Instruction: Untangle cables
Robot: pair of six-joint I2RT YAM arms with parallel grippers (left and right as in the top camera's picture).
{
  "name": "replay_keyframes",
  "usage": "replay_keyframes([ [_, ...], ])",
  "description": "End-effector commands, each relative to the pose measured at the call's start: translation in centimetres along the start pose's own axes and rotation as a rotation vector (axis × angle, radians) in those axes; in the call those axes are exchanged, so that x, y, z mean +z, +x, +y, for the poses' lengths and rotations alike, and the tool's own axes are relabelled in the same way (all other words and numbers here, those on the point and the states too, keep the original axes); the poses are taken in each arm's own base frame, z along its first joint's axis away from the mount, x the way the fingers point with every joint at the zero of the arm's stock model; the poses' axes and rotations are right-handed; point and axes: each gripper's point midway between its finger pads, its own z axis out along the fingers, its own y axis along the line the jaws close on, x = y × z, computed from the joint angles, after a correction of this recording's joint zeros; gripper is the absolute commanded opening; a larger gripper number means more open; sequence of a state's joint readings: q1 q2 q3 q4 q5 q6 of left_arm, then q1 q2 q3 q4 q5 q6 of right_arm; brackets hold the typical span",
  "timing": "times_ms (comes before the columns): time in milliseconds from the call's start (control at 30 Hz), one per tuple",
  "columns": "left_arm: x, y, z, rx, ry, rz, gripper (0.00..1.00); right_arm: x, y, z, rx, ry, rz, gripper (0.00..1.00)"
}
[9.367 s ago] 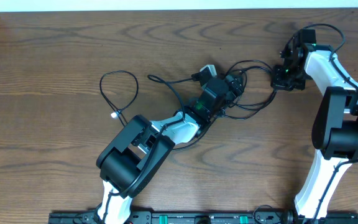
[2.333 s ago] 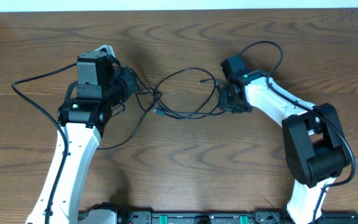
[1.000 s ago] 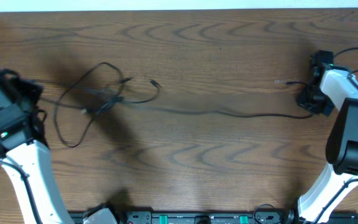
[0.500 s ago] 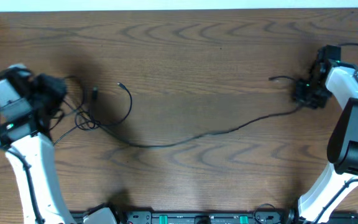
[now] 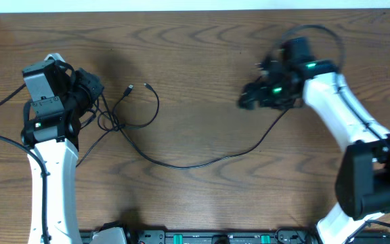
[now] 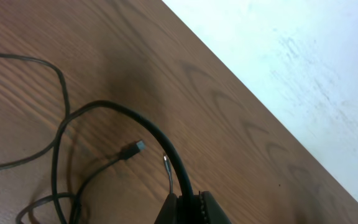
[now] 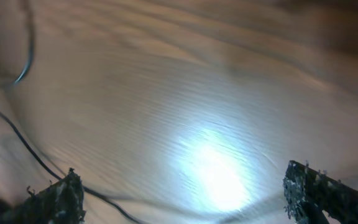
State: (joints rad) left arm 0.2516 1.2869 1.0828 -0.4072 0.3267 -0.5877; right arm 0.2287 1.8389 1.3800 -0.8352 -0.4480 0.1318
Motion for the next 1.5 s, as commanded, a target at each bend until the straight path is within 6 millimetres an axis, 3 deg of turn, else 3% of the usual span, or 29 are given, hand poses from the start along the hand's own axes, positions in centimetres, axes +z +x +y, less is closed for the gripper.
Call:
replay_keyframes([
  [0,0.1,-0.3,0.3,-0.006,-0.021,-0.017,0.07,3.3,2.2,6.9,-0.313,-0.111,0.034,0.99],
  [233,0.0,-0.3,1.6,-0.264,-0.082,-0.038,0.08,9.0,4.9,15.4,-0.758,-0.175,-0.065,0.99],
  [467,-0.1,1.9,-1.2,-0.409,0.06,0.12,0.08,14.4,6.8,19.6,-0.905,-0.175,-0.13,0.99],
  [667,-0.1,2.0,-1.3,-0.41,0.064,0.125,0.08,17.8,10.1,22.4,-0.967,-0.25,-0.106,0.99],
  [800,-0.1,2.0,-1.3,-0.412,0.064,0.126,0.08,19.4,11.2,24.2,-1.022,-0.257,-0.149,0.99],
  [900,-0.1,2.3,-1.2,-0.46,0.053,0.137,0.08,21.2,11.6,24.4,-1.05,-0.207,-0.19,0.98],
  [1000,-0.2,3.0,-1.6,-0.494,0.069,0.179,0.07,23.1,11.7,23.8,-1.054,-0.133,-0.219,0.88],
  [1067,-0.4,3.4,-2.1,-0.495,0.093,0.209,0.08,24.1,11.5,22.9,-1.008,-0.08,-0.235,0.76],
  [1133,-0.5,3.6,-2.5,-0.494,0.111,0.231,0.08,24.7,11.2,22.0,-0.947,-0.04,-0.24,0.5],
  [1200,-0.5,3.6,-2.5,-0.494,0.112,0.232,0.08,24.6,10.9,21.2,-0.886,-0.012,-0.231,0.08],
  [1233,-0.5,3.6,-2.5,-0.486,0.113,0.23,0.08,24.3,10.7,20.9,-0.857,-0.005,-0.221,0.01],
  [1333,-0.3,3.2,-1.9,-0.444,0.086,0.192,0.08,22.8,10.1,19.7,-0.796,0.028,-0.185,0.01],
  [1467,0.0,1.4,0.6,-0.346,-0.031,0.057,0.08,17.5,9.1,18.1,-0.754,0.091,-0.118,0.01],
])
